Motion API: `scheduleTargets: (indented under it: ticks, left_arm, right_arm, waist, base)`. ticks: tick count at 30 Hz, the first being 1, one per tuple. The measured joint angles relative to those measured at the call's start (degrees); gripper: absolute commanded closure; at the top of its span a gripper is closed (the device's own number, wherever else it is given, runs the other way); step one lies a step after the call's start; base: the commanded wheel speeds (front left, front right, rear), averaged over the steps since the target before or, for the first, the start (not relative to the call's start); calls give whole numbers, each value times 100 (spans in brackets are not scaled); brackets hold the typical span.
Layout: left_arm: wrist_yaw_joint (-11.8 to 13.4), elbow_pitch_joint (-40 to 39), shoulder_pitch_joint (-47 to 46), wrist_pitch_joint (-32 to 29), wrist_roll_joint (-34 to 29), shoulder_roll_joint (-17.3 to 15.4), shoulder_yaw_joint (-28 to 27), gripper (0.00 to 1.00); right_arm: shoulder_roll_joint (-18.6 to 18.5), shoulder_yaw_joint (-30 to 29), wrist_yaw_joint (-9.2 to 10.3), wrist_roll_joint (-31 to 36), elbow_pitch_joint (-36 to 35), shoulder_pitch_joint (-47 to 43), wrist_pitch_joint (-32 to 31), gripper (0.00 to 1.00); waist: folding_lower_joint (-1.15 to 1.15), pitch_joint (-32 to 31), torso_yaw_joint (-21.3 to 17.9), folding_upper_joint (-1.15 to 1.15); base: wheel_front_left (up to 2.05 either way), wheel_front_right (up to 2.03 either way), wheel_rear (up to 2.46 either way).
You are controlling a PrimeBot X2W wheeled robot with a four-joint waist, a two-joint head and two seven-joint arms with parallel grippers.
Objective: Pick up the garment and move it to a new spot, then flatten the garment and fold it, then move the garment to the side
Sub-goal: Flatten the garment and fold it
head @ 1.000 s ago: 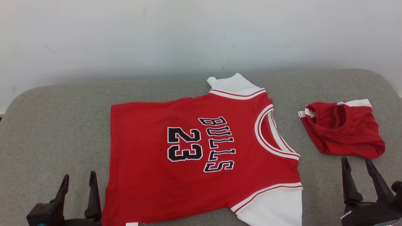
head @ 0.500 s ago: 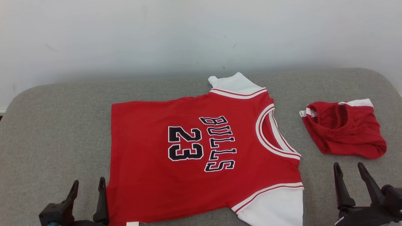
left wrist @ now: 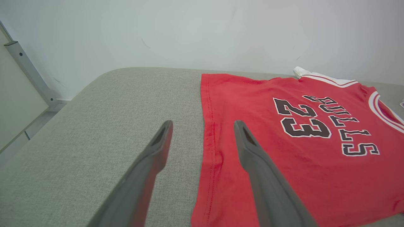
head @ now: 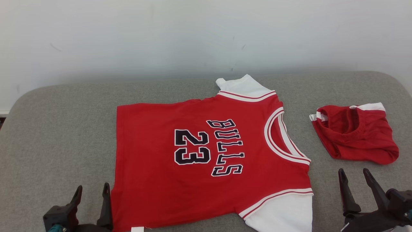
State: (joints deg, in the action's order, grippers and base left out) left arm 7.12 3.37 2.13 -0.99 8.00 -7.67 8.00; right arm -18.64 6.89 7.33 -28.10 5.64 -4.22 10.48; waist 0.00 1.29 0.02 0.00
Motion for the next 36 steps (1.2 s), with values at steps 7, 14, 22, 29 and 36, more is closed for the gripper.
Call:
scheduleTargets:
  ticks: [7,14,22,29,36]
  left_arm:
    - [0,-60,1,-81,-22,11,1,0]
    - [0,-112,2,-152,-36,32,1,0]
    - [0,-105,1,-208,-35,20,-29,0]
    - [0,-137,1,-235,-38,23,-8,0]
    - [-1,-208,-3,-301,-53,14,1,0]
  right_arm:
    - [20,-40,0,51,-29,-1,-101,0]
    - [33,-49,0,123,-62,-2,-192,0]
    - [58,-64,0,187,-113,-2,-253,0]
    - [74,-63,0,210,-176,-1,-344,0]
    - [75,-55,0,269,-208,2,-401,0]
  waist:
    - [0,0,2,0]
    - [0,-2,12,0]
    - [0,-2,15,0]
    - [0,-8,2,0]
    - [0,-40,14,0]
  base:
    - [0,0,0]
    - [0,0,0]
    - [0,0,0]
    - [0,0,0]
    - [0,0,0]
